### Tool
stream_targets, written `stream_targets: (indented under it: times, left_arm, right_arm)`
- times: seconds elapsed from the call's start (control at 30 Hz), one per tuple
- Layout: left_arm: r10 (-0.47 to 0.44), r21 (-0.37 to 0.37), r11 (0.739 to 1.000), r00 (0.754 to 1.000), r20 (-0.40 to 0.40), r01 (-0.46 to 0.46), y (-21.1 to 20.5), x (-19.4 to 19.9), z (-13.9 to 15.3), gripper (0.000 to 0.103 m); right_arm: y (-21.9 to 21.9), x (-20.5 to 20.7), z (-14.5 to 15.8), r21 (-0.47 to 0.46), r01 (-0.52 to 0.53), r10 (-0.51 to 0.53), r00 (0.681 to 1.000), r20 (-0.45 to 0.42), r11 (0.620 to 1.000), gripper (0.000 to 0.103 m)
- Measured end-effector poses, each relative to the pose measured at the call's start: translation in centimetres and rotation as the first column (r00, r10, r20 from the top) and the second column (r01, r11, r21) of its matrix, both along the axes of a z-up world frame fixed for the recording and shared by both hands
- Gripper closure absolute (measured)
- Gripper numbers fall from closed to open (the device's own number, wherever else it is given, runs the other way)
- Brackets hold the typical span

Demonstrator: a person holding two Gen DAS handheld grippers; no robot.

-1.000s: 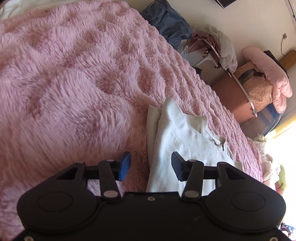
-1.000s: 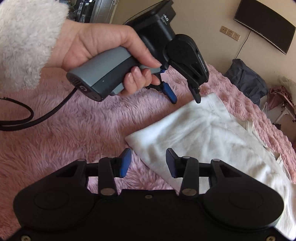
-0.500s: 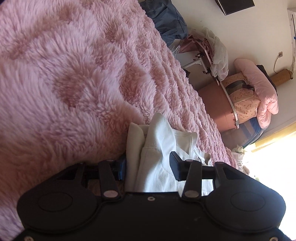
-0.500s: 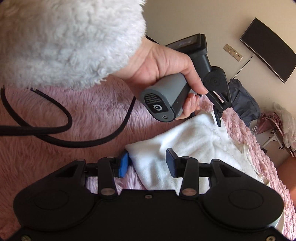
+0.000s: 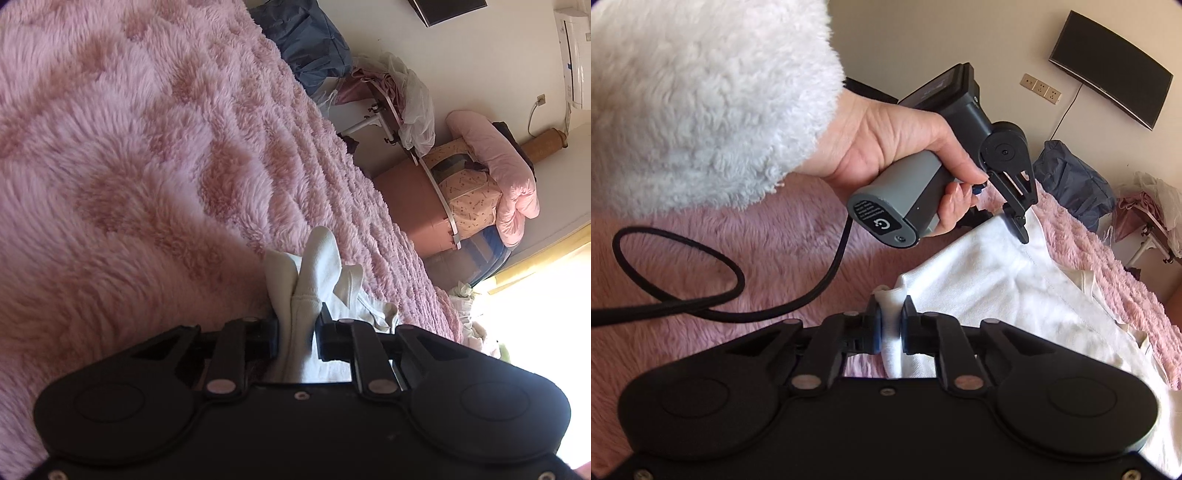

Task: Fold small clothes
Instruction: 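Close both grippers on the edge of the folded sweatshirt, then lift the edge with both grippers and fold the sweatshirt over, release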

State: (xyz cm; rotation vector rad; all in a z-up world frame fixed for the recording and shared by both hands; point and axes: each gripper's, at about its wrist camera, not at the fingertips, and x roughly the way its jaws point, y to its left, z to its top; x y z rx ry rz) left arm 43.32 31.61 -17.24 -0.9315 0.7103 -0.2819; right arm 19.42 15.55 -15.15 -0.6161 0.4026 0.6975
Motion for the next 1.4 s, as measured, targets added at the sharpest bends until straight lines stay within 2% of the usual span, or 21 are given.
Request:
stream_targets:
  times: [0.13, 0.27, 0.47, 0.7, 0.9, 1.07, 1.13, 1.4]
  left_arm:
    - [-0.011, -0.013, 1.0, 1.0, 0.027, 0.012, -1.1, 0.2, 2.4, 0.088]
    - [-0.045, 0.003, 0.999, 0.998, 0.048, 0.045, -3.7, 1.1, 5.3, 0.089]
    - [-0.117, 0.06, 0.992, 0.99, 0.074, 0.113, -10.4, 3.5, 9.5, 0.089]
    - [-0.207, 0.099, 0.975, 0.974, 0.087, 0.198, -20.3, 7.2, 12.2, 0.089]
    - [-0.278, 0.135, 0.954, 0.959, 0.056, 0.268, -28.9, 9.7, 11.5, 0.089]
    - [-0.334, 0.154, 0.932, 0.943, 0.019, 0.327, -35.2, 11.4, 9.9, 0.089]
    - [-0.356, 0.187, 0.918, 0.935, -0.004, 0.35, -37.4, 11.8, 8.9, 0.089]
    - [-0.358, 0.266, 0.891, 0.93, -0.084, 0.368, -42.0, 13.1, 4.6, 0.089]
  right_arm:
    - [-1.6, 0.2, 2.2, 0.104, 0.038, -0.036, 0.999, -0.021, 0.994, 0.093]
    - [-4.9, 1.1, 4.8, 0.239, 0.111, -0.102, 0.993, -0.053, 0.965, 0.094]
    - [-10.3, 1.9, 7.4, 0.325, 0.195, -0.206, 0.979, 0.0, 0.925, 0.094]
    - [-18.1, 2.8, 9.3, 0.403, 0.315, -0.343, 0.939, -0.005, 0.859, 0.094]
    - [-24.7, 3.3, 9.0, 0.438, 0.441, -0.47, 0.881, -0.047, 0.783, 0.094]
    - [-29.1, 3.8, 7.7, 0.425, 0.547, -0.563, 0.82, -0.101, 0.721, 0.095]
    - [-31.1, 3.8, 7.1, 0.422, 0.593, -0.596, 0.79, -0.141, 0.686, 0.095]
    - [-35.9, 5.9, 3.3, 0.364, 0.705, -0.66, 0.704, -0.263, 0.608, 0.095]
